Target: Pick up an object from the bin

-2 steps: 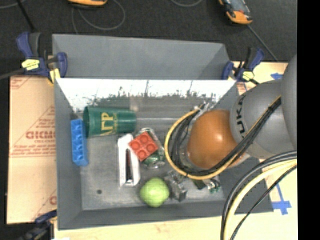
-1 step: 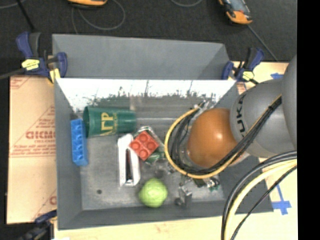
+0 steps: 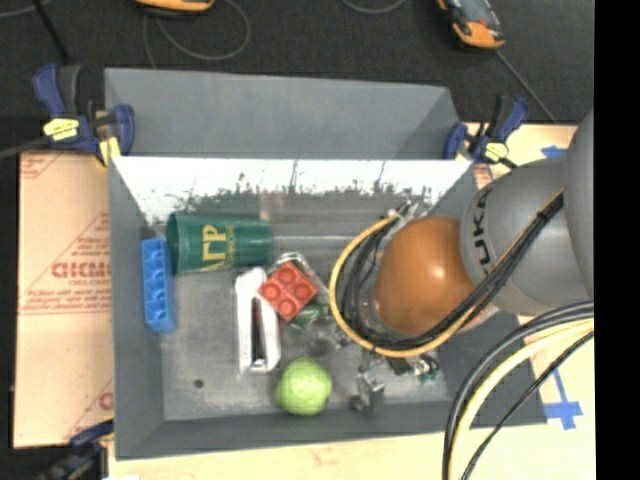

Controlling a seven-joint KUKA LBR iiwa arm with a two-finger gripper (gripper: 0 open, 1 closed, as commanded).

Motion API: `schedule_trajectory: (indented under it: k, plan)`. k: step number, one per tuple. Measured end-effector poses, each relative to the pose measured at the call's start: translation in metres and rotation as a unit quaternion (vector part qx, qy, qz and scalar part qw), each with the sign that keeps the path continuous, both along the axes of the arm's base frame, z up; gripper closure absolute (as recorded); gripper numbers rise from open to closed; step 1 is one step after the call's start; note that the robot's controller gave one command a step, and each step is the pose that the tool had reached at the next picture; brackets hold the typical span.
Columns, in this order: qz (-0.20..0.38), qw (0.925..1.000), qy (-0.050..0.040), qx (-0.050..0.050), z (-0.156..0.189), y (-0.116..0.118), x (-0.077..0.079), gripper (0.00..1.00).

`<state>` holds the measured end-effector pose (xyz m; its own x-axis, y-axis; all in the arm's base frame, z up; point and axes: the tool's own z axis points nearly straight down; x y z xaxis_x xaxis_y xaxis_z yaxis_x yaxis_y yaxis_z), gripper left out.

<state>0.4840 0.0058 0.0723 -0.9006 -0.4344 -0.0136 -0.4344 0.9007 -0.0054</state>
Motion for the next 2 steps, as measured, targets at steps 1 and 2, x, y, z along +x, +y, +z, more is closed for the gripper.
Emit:
schedule_trajectory:
  k: [1, 2]
  plan:
    - [0.029, 0.9996, -0.0006, -0.002, 0.001, 0.016, -0.001, 0.00]
    - [0.066, 0.9978, -0.0003, 0.000, 0.010, 0.051, -0.005, 0.00]
